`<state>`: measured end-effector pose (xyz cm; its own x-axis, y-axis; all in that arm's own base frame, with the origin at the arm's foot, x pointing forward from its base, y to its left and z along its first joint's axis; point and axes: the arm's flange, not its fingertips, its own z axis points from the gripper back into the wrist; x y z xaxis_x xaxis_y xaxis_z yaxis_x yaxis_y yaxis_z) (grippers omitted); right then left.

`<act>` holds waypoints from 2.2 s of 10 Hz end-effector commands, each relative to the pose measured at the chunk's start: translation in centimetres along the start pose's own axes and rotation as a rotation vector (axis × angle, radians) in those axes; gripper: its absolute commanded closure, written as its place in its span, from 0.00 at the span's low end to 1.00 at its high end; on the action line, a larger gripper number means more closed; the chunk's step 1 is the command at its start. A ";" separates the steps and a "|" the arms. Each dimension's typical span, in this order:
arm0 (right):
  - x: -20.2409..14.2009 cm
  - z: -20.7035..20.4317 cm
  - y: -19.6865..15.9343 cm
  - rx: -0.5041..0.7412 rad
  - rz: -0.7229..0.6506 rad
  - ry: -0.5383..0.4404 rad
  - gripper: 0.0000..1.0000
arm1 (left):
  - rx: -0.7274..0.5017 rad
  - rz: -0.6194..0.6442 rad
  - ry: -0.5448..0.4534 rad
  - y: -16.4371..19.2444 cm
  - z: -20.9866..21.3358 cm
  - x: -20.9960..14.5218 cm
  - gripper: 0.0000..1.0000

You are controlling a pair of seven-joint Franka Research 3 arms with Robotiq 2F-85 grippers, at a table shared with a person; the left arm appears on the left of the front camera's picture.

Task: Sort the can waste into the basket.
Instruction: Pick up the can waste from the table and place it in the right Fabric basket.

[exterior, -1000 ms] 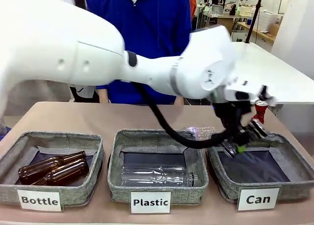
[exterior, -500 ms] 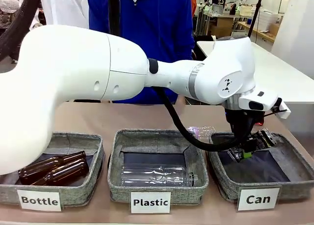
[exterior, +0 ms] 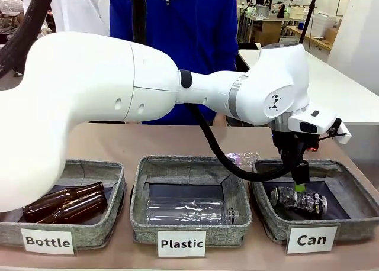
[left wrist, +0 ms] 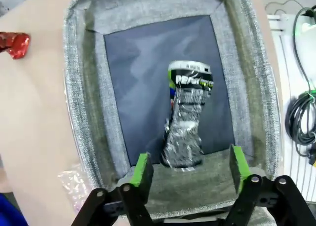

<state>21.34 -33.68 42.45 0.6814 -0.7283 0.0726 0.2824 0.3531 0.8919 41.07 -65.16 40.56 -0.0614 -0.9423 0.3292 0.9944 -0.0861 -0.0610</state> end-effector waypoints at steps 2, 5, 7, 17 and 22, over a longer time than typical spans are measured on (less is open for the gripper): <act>0.0 0.2 0.2 -0.004 -0.005 -0.012 0.00 | -0.021 -0.008 -0.012 0.1 2.1 -0.6 0.00; -0.1 -2.1 1.6 -0.004 0.046 0.034 0.00 | -0.196 0.214 -0.102 0.4 9.9 -8.9 0.00; -0.8 -8.0 7.0 0.013 0.135 0.115 0.00 | -0.246 0.392 -0.193 -0.4 16.1 -18.2 0.00; -12.5 -25.0 15.4 0.226 0.193 0.576 0.00 | -0.340 1.213 -1.201 -12.2 23.1 -65.7 0.00; -12.5 -25.0 15.4 0.226 0.193 0.576 0.00 | -0.332 1.172 -1.081 -11.8 24.0 -64.9 0.00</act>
<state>34.10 -4.39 44.05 0.9778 -0.2069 0.0326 0.0185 0.2402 0.9705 35.66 4.66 42.28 0.9038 0.1045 0.4149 0.3757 0.2703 -0.8865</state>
